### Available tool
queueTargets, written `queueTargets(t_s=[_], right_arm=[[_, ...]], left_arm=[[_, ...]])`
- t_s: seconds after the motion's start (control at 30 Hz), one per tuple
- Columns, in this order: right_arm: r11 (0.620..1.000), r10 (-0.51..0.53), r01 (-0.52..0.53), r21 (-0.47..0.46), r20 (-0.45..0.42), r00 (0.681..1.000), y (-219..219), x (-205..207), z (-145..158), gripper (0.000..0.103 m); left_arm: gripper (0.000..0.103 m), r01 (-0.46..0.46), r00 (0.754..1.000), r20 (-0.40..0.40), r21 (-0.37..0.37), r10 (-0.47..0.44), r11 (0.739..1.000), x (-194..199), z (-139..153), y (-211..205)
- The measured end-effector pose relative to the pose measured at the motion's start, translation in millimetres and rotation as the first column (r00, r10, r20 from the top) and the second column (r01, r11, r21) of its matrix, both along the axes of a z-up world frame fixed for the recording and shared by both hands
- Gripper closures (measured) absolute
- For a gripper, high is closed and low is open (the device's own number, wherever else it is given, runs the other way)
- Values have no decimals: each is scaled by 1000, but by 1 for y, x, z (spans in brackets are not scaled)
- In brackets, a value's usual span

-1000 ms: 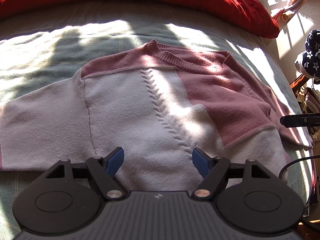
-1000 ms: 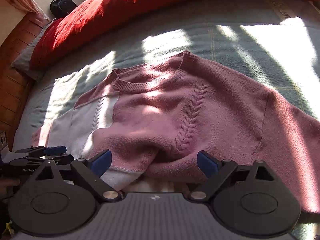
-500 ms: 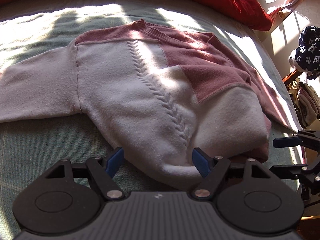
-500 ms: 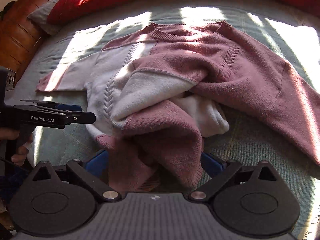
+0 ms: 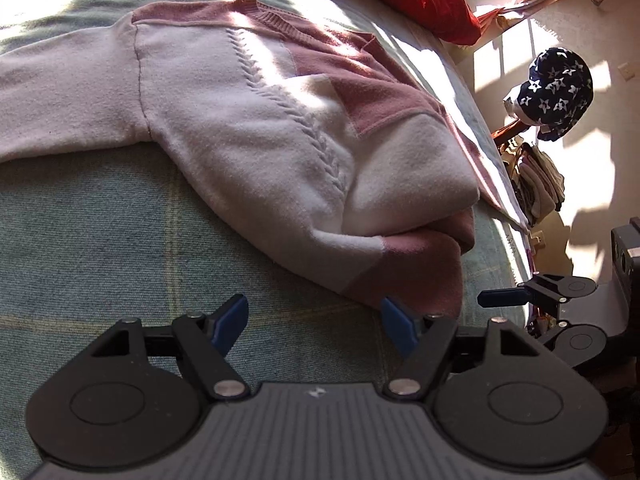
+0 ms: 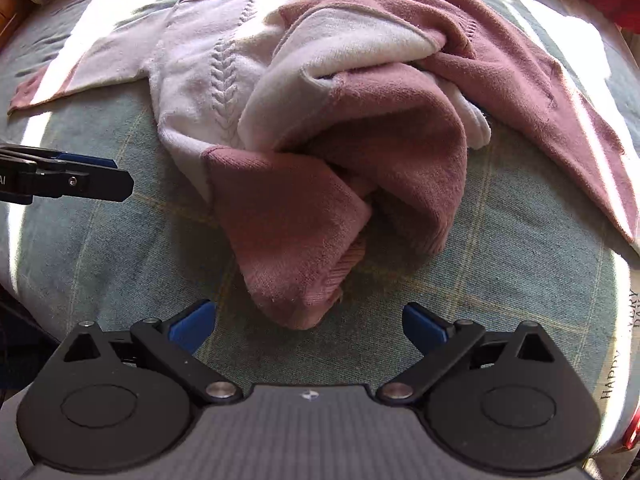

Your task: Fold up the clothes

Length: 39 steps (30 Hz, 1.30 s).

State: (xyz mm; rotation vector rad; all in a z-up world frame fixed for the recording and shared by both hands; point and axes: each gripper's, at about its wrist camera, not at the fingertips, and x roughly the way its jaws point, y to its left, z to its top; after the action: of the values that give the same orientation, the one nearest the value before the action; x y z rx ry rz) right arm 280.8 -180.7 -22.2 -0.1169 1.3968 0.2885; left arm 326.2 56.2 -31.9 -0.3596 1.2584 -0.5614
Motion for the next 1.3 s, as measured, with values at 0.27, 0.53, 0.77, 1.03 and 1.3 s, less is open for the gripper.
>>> queueTargets(t_s=[0.27,0.53,0.77,1.03,1.3], right_arm=[[984,178,-178,-13,-13,984,0,-8,-15,0],[990,135,-136,44,23,991,-77,-27,-7,0],[992,44,-47,113,32,999,-117,-36,-37,0],[991,59,-69,113,85,995,-122,-47,-51,0],[994,103,-102,-26,74,992,-99,-49,-53,0]], left_arm=[[35,-53,998,-22,-40,52,998,-16,-10,-28],[35,-183,962,-237,-208,132,961,-24,-42,-84],[35,-255,964,-154,-310,216,916,-20,-39,-93],[35,-321,943,-194,-319,270,892,-22,-60,-89],[65,-359,933,-136,-371,332,857,-17,-56,-82]])
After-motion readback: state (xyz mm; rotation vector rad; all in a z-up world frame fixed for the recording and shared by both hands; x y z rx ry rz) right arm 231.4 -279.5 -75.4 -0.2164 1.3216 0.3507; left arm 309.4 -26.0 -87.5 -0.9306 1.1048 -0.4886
